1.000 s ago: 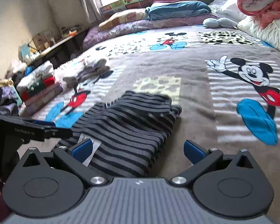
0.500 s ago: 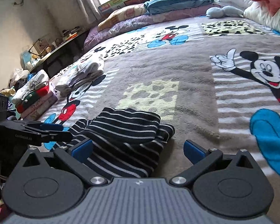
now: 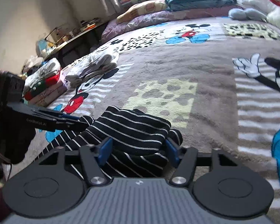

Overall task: Fold clothes
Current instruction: 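Lower both grippers onto the striped shirt edges and close them, then lift the striped shirt with both grippers and shake it open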

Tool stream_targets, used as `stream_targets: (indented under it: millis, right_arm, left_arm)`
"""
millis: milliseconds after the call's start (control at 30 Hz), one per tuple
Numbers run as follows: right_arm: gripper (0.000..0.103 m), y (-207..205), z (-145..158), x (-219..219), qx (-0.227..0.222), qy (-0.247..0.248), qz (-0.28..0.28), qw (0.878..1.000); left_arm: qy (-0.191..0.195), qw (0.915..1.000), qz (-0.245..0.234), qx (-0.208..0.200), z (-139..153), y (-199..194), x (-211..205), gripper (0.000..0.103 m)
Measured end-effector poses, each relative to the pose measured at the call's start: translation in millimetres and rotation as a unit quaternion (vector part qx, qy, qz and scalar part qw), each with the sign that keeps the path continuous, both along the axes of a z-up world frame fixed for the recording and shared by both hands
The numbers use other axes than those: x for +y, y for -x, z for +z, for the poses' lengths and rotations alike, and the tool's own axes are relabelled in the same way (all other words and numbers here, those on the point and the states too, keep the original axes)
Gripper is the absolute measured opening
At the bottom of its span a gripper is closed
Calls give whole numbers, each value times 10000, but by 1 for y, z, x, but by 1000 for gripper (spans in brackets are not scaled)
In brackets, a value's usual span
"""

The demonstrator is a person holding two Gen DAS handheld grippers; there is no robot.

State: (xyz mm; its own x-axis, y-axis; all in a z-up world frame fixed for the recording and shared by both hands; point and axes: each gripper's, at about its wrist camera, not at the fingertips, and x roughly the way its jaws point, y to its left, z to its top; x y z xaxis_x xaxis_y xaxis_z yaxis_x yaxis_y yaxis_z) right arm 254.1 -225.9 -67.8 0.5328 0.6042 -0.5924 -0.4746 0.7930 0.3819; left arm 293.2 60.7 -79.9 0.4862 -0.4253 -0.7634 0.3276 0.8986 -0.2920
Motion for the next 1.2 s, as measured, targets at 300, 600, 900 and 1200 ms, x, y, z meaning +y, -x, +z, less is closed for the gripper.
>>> stream_targets:
  millis: [300,600,900,1200]
  right_arm:
    - [17,0,18,-8,-61,-72,225,9997]
    - [15,40,72,-17,-707,-279,415,9962]
    - [14,126,124,-21,-1413,-402,912,9849]
    - [14,243,113,-2,-1982,291,1386,9699]
  left_arm:
    - [-326,9987,-314,-254,24,13,-8,12]
    - [-283,9938,-277,-1036,87,69,-2,10]
    - [-169,9823,-447,-1810,126,190,4,10]
    - [-838,9745,-730,-1948,85,291,-7,10]
